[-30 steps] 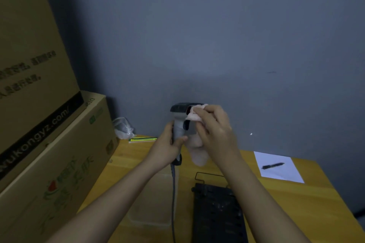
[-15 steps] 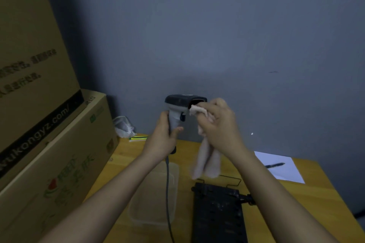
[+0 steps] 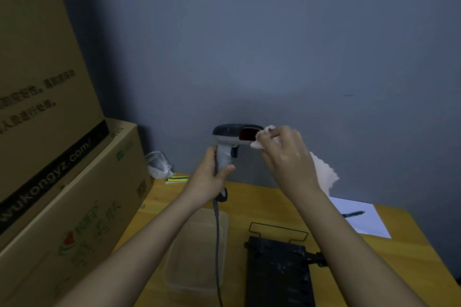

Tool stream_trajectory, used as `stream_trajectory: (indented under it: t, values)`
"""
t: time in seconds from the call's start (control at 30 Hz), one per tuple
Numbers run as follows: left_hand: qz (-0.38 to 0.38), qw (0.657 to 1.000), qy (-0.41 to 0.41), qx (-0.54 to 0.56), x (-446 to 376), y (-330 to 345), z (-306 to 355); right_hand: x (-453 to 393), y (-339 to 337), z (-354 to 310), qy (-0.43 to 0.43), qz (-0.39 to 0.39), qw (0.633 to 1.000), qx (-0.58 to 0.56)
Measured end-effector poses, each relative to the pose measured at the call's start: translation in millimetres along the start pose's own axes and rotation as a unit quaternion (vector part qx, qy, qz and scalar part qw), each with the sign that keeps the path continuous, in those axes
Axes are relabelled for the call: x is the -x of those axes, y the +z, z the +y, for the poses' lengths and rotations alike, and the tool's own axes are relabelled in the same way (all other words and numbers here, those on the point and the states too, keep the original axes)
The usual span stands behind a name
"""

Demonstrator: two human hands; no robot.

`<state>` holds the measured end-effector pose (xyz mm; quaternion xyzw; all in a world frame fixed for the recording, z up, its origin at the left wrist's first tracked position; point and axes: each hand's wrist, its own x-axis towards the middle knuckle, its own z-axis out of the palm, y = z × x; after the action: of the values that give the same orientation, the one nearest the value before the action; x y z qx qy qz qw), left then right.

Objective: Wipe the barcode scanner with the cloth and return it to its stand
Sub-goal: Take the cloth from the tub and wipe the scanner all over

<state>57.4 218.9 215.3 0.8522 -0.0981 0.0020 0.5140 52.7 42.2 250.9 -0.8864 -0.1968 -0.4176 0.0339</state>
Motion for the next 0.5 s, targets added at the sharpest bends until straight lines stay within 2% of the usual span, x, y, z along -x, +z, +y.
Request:
stream_trajectory:
  t: [0.13,0.2,0.33,0.43,0.5]
  values:
    - [-0.049,0.999,-0.003,-0.023,1.0,-0.8,0.5,-3.6,-0.3,6.8,-0.133,0.057,0.989,-0.015]
    - [-0.059,0.998,-0.003,0.013,1.5,-0.9,1.4,-4.0,1.8,14.4,-0.146,0.066,0.987,0.005]
    - [-0.058,0.998,-0.007,0.033,1.1,-2.4,3.3,0.6,6.6,9.4,-0.050,0.025,0.998,-0.008]
    - [-0.043,0.999,-0.014,0.027,2.8,0.1,-0.1,1.4,4.2,-7.4,0.039,-0.030,0.994,-0.098]
    - [-0.031,0.999,-0.007,0.008,4.9,3.5,-1.1,-3.3,-1.3,-14.5,0.100,-0.035,0.979,-0.175]
